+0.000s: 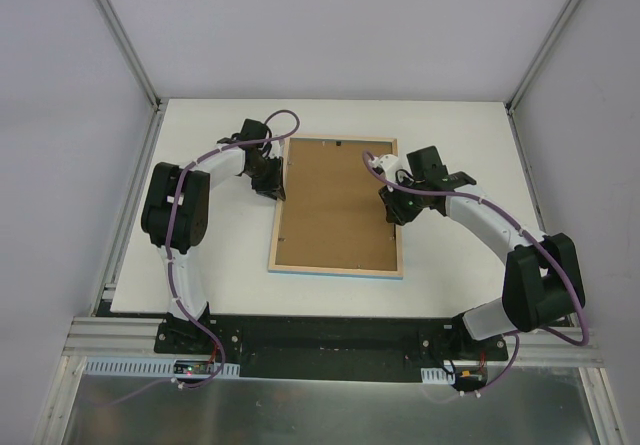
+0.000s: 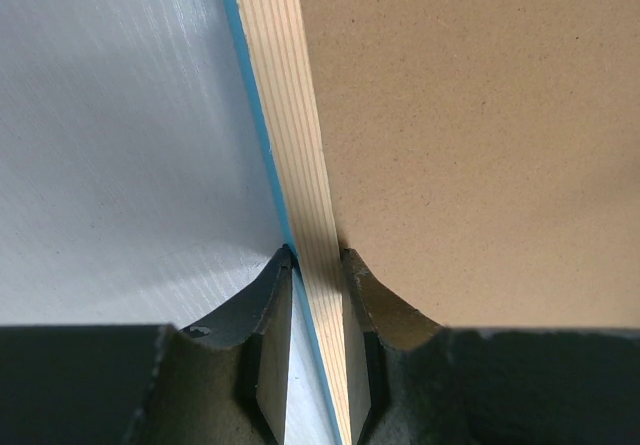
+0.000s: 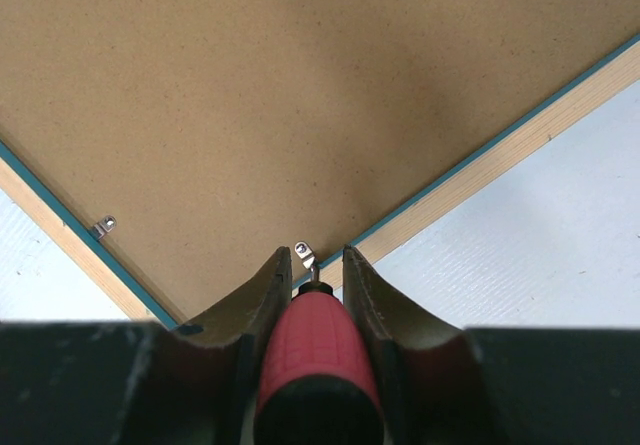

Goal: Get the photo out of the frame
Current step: Release the photo frame item from the photo frame.

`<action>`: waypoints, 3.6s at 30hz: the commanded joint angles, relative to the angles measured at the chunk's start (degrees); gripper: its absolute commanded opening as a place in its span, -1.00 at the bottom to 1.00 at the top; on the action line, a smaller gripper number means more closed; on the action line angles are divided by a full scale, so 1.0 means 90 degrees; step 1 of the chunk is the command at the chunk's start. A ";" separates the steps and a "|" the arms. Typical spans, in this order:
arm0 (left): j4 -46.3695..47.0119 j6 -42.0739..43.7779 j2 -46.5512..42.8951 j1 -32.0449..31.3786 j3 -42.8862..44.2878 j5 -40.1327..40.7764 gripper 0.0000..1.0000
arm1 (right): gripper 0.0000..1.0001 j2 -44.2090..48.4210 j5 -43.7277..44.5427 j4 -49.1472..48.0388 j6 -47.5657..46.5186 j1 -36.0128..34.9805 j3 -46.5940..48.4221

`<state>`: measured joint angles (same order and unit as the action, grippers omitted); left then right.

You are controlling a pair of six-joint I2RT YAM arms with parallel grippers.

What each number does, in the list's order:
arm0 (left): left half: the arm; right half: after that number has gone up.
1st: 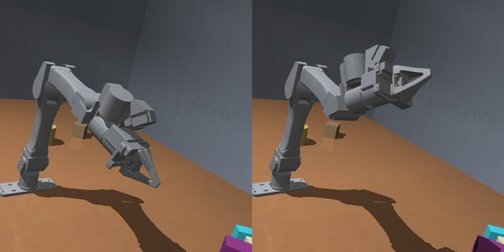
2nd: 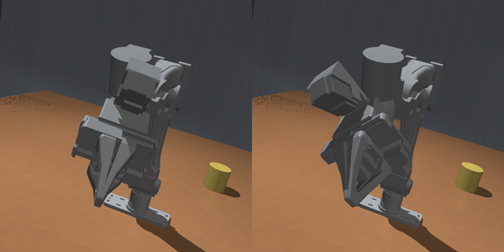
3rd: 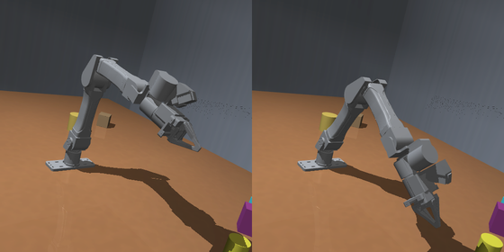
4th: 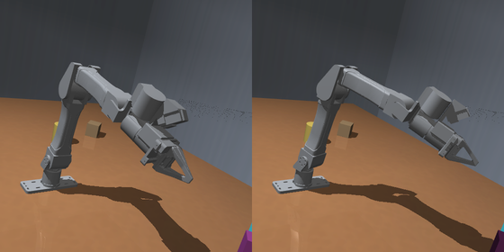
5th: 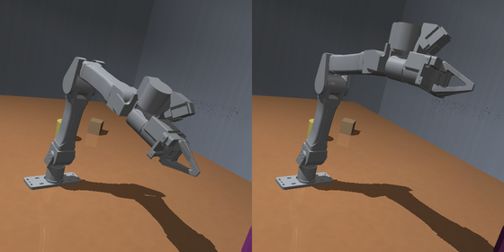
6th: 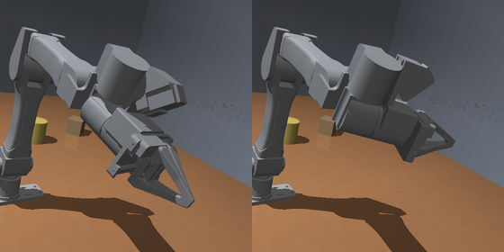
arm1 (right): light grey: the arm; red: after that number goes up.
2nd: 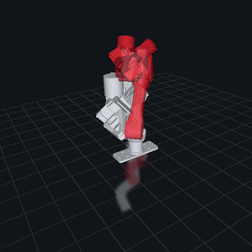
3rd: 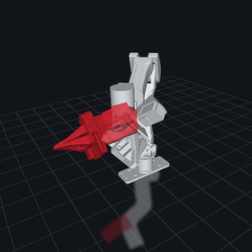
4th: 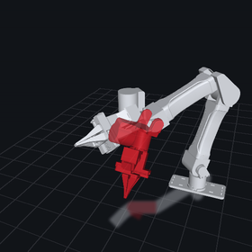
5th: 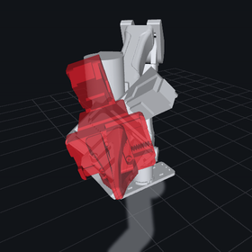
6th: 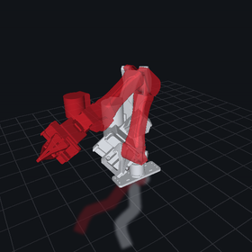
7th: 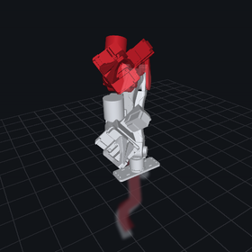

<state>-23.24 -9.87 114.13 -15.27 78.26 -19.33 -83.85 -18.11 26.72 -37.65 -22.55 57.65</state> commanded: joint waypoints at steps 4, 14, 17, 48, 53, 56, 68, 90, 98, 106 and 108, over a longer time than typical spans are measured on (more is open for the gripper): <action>0.0014 0.0052 0.0347 0.0036 -0.0199 0.0224 -1.00 | -0.98 0.0030 0.0322 -0.0030 -0.0026 -0.0044 0.0265; 0.0014 0.0032 0.0376 0.0046 -0.0190 0.0244 -1.00 | -0.98 -0.0029 0.0371 -0.0156 0.0257 -0.0083 0.0333; 0.0014 0.0032 0.0366 0.0036 -0.0190 0.0234 -1.00 | -0.98 0.0107 0.0664 -0.0546 0.0520 -0.0083 0.0216; 0.0024 -0.0027 0.0347 0.0046 -0.0209 0.0371 -1.00 | -0.99 -0.0615 0.0302 0.0713 0.0169 -0.0298 0.0890; 0.0014 -0.0027 0.0356 0.0046 -0.0209 0.0361 -1.00 | -0.98 -0.0371 0.0469 0.0371 0.0394 -0.0288 0.0841; 0.0024 -0.0027 0.0356 0.0046 -0.0209 0.0380 -1.00 | -0.98 -0.0322 0.0459 0.0342 0.0452 -0.0249 0.0851; 0.0034 -0.0027 0.0347 0.0046 -0.0209 0.0361 -1.00 | -0.98 -0.0663 0.0498 0.0283 0.0658 -0.0083 0.0958; 0.0034 -0.0153 0.0308 0.0046 -0.0248 0.0634 -1.00 | -0.98 -0.1932 0.0420 0.2343 0.0199 -0.0239 0.2275; 0.0073 -0.0290 0.0278 0.0046 -0.0297 0.0839 -1.00 | -0.98 -0.2314 0.0401 0.2656 0.0511 -0.0220 0.2403; 0.0073 -0.0495 0.0210 -0.0012 -0.0365 0.1259 -1.00 | -0.98 -0.2401 0.0596 0.2715 0.1350 0.0219 0.2364; 0.0073 -0.0534 0.0171 -0.0032 -0.0414 0.1376 -1.00 | -0.98 -0.2440 0.0577 0.2792 0.1633 0.0395 0.2364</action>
<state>-23.20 -14.11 113.80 -15.44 77.71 -16.05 -103.94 -14.55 44.49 -29.17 -22.02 78.96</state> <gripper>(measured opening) 0.204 0.276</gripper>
